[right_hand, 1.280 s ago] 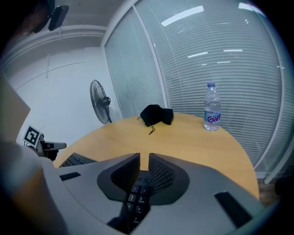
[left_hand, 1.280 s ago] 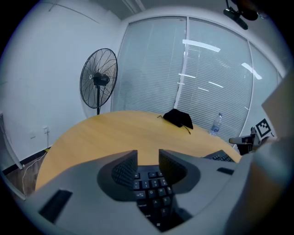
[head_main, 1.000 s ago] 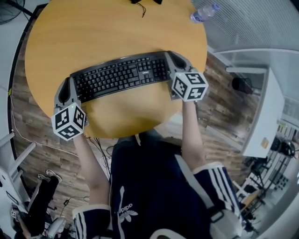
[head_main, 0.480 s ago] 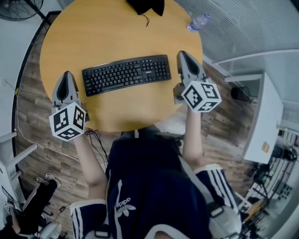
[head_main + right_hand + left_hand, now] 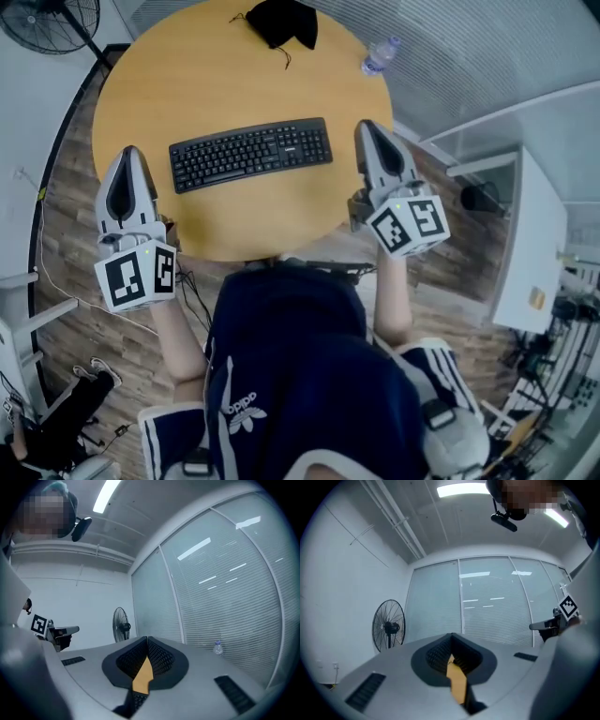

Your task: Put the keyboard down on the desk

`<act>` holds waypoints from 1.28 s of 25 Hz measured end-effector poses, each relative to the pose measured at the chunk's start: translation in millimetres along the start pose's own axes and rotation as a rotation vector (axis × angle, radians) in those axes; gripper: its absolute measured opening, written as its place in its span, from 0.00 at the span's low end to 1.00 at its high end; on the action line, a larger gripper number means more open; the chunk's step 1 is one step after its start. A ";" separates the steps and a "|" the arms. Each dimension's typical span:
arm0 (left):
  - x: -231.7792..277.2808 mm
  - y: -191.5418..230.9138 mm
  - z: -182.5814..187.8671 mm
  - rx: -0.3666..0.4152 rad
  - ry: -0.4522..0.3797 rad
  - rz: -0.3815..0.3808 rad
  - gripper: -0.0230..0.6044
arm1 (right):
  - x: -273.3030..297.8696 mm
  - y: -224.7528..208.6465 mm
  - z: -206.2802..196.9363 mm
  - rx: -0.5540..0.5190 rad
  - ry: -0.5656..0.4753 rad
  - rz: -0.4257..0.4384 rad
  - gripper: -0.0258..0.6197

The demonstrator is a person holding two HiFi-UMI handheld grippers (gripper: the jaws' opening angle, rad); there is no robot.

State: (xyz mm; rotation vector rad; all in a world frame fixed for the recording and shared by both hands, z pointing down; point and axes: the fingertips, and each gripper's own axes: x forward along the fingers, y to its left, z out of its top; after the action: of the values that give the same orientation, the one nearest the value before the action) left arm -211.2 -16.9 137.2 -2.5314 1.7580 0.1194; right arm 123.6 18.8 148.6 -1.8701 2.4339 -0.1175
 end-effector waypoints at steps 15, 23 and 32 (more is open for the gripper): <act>-96.7 -93.7 30.3 -0.053 -0.102 -0.004 0.04 | -139.2 -0.9 19.2 -0.024 -0.067 -0.037 0.05; -112.5 -129.8 5.3 -0.062 -0.027 -0.040 0.04 | -144.3 14.5 -1.7 -0.009 -0.022 0.018 0.05; -113.4 -135.6 14.9 -0.013 -0.036 -0.025 0.04 | -146.1 20.7 5.1 -0.044 -0.022 0.048 0.04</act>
State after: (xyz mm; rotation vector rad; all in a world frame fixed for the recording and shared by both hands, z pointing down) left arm -124.0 137.5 133.7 -2.5426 1.7181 0.1745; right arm 141.8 165.3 142.8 -1.8181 2.4842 -0.0405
